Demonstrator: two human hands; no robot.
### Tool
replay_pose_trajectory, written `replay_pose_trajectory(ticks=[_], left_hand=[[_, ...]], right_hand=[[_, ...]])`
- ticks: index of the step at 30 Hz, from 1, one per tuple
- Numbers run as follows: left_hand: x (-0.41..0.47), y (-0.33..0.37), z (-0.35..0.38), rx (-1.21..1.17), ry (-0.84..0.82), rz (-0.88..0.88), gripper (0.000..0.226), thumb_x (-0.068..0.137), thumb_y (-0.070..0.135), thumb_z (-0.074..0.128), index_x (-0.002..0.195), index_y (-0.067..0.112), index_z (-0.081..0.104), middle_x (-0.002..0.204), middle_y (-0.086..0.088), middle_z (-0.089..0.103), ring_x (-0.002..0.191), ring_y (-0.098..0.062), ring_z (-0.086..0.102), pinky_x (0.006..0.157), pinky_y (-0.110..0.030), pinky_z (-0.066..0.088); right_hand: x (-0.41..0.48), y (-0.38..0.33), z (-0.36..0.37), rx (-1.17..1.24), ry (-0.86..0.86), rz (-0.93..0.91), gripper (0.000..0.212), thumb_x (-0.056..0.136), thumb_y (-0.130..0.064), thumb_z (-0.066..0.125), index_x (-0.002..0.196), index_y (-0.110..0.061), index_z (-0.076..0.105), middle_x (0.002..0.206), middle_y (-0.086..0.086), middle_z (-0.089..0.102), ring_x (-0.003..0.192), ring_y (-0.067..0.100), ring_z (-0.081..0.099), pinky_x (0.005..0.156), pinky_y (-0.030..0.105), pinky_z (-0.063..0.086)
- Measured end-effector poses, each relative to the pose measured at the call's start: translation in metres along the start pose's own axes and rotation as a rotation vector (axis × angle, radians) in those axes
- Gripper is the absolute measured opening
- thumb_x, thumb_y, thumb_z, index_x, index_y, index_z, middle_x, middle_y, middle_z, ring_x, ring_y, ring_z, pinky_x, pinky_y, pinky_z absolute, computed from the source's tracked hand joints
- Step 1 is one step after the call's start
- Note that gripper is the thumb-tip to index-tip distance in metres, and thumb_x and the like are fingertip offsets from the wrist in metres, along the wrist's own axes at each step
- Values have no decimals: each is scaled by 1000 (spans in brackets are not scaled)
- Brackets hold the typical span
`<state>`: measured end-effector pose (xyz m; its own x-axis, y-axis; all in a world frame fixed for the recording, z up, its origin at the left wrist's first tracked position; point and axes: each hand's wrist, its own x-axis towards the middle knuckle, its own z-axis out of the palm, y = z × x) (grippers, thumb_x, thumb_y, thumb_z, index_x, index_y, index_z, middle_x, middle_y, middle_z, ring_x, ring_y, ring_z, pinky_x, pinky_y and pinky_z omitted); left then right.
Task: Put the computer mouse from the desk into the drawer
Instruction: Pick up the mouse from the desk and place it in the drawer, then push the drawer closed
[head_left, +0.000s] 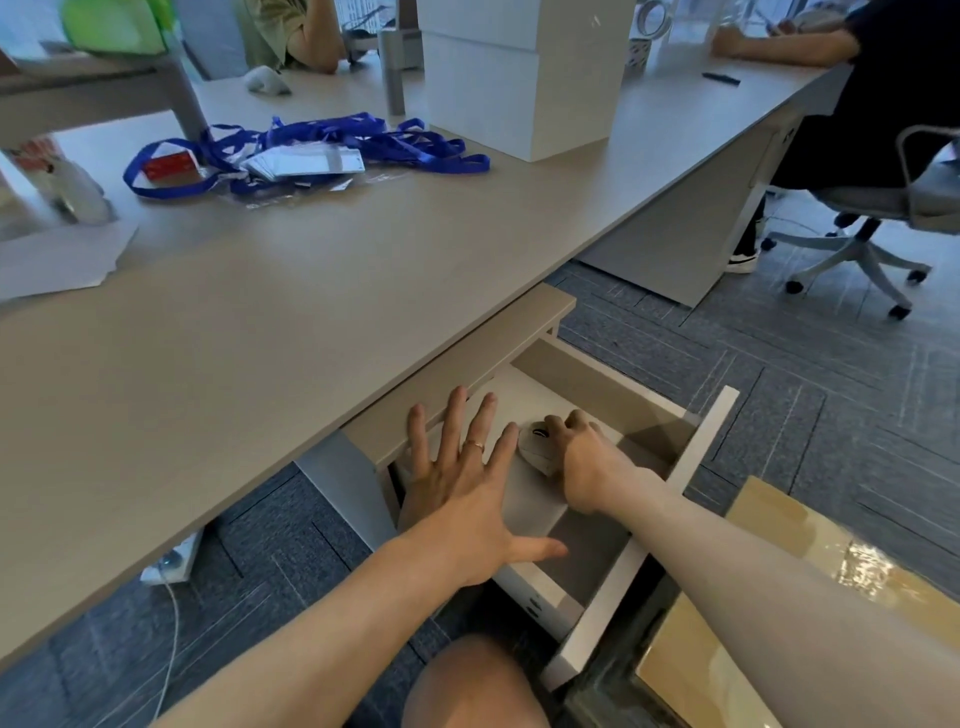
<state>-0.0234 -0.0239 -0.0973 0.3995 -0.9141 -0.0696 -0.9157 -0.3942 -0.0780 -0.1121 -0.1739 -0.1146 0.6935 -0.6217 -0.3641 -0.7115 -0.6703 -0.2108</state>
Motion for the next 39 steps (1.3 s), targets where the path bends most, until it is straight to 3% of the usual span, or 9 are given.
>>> replay_pose_trajectory(ticks=[13, 18, 21, 24, 27, 30, 33, 36, 39], left_hand=[[-1, -1, 0, -9, 3, 13, 131, 55, 102, 24, 158, 28, -5, 163, -8, -29, 137, -32, -47, 109, -68, -18], [-4, -1, -2, -24, 23, 12, 130, 56, 102, 24, 159, 27, -4, 162, -9, -31, 139, -31, -44, 110, -66, -17], [-5, -5, -3, -100, 93, 1, 125, 59, 98, 34, 158, 28, 3, 163, -8, -29, 145, -28, -35, 116, -59, -15], [-9, -14, -5, -238, 207, -27, 114, 70, 86, 49, 158, 26, 10, 166, -5, -19, 150, -25, -20, 118, -44, -10], [-15, -18, -13, -361, 147, -100, 117, 74, 82, 52, 158, 22, -4, 168, -5, -13, 152, -21, -15, 115, -38, -10], [-21, -13, -26, -393, 39, -184, 134, 61, 95, 42, 157, 18, -11, 167, -7, -13, 152, -22, -17, 121, -45, -10], [-25, -8, -40, -430, -62, -227, 151, 46, 104, 39, 157, 15, -12, 167, -10, -15, 151, -23, -19, 122, -48, -9], [-24, -4, -48, -412, -121, -222, 158, 39, 104, 44, 156, 16, -16, 165, -15, -20, 150, -27, -24, 120, -52, -10], [-23, -3, -47, -341, -149, -187, 161, 39, 105, 44, 153, 14, -23, 163, -18, -25, 148, -31, -28, 119, -55, -11]], right_hand=[[4, -2, 6, -110, -43, -4, 76, 87, -16, 70, 151, -11, 30, 141, 17, 37, 129, 36, 45, 99, 46, 49], [-16, 2, -21, -63, 213, -80, 70, 89, -43, 63, 146, -11, 39, 140, 12, 46, 131, 35, 45, 99, 46, 48], [-40, 24, -30, -58, 459, -54, 77, 91, -52, 58, 153, -13, 35, 156, 10, 39, 147, 31, 32, 119, 45, 31], [-64, 49, -18, 204, 565, 174, 93, 92, -54, 59, 162, -15, 12, 169, 11, 11, 156, 31, 9, 123, 47, 11], [-78, 58, -3, 756, 485, 392, 102, 93, -47, 61, 162, -13, -6, 170, 9, 2, 156, 30, 7, 124, 49, 17], [-76, 52, 9, 1150, 322, 508, 84, 98, -51, 50, 162, -23, 3, 162, 6, 30, 143, 35, 37, 113, 53, 38], [-73, 42, 11, 1193, 322, 534, 68, 100, -50, 42, 158, -27, 14, 144, 11, 49, 122, 37, 55, 98, 57, 51], [-70, 34, 7, 1208, 315, 493, 54, 103, -44, 40, 150, -23, 23, 112, 8, 55, 86, 29, 60, 63, 50, 60], [-62, 26, 3, 1208, 279, 492, 48, 103, -45, 39, 144, -26, 25, 108, 13, 57, 88, 37, 65, 56, 52, 62]])
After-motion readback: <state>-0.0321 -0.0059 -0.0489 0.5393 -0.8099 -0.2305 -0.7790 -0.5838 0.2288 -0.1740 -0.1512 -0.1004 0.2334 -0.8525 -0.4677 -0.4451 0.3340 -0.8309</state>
